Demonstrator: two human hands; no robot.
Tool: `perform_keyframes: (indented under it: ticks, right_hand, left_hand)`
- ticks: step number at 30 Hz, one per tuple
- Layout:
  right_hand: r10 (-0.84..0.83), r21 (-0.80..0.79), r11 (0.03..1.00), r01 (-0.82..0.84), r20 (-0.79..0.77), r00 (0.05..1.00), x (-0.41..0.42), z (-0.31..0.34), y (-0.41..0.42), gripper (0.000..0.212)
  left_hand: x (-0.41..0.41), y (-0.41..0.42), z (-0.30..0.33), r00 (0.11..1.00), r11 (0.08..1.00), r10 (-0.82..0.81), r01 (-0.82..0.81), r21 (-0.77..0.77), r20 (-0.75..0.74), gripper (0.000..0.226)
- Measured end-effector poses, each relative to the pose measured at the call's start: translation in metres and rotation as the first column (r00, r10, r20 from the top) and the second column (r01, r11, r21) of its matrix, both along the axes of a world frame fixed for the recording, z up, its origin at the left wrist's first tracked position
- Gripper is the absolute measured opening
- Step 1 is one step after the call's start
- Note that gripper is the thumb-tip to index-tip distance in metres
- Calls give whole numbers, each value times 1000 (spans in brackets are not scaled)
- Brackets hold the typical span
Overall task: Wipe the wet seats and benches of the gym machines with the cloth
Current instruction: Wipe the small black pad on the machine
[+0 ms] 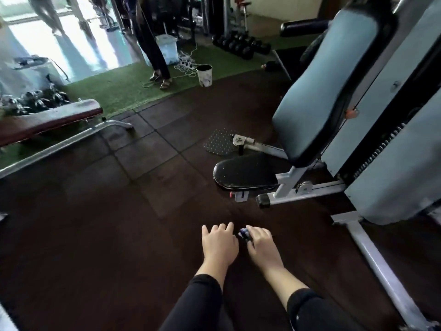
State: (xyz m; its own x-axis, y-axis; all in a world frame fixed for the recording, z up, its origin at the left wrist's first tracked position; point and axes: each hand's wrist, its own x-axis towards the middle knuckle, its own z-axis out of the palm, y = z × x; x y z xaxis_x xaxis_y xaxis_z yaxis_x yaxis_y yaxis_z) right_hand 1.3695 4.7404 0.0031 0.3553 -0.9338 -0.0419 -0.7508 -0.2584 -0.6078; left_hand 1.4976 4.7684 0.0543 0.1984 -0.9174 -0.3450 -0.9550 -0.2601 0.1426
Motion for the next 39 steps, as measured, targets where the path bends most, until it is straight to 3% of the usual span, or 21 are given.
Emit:
perform_keyframes:
  ticks: [7,14,20,31,39]
  right_hand:
    - [-206,22,978,205,62,977,49,10,-95,40]
    - [-328,105,940,324,29,944,51,-11,-153,42]
    - [-377,155,919,362,77,923,50,-44,-226,39]
    - [-422,183,893,411,28,906,36,-157,-348,43]
    - [-471,5,882,472,42,881,36,-250,-395,46]
  left_hand:
    - [58,-115,-1,989,989,-147,147,-29,-4,50]
    - [68,-197,-22,964,964,-262,263,23,-43,51]
    - [65,-280,-54,966,968,-246,248,19,-80,50]
    - [63,-387,-163,952,952,-289,297,74,-104,54]
    - [73,-427,-257,933,930,-345,354,98,-101,58]
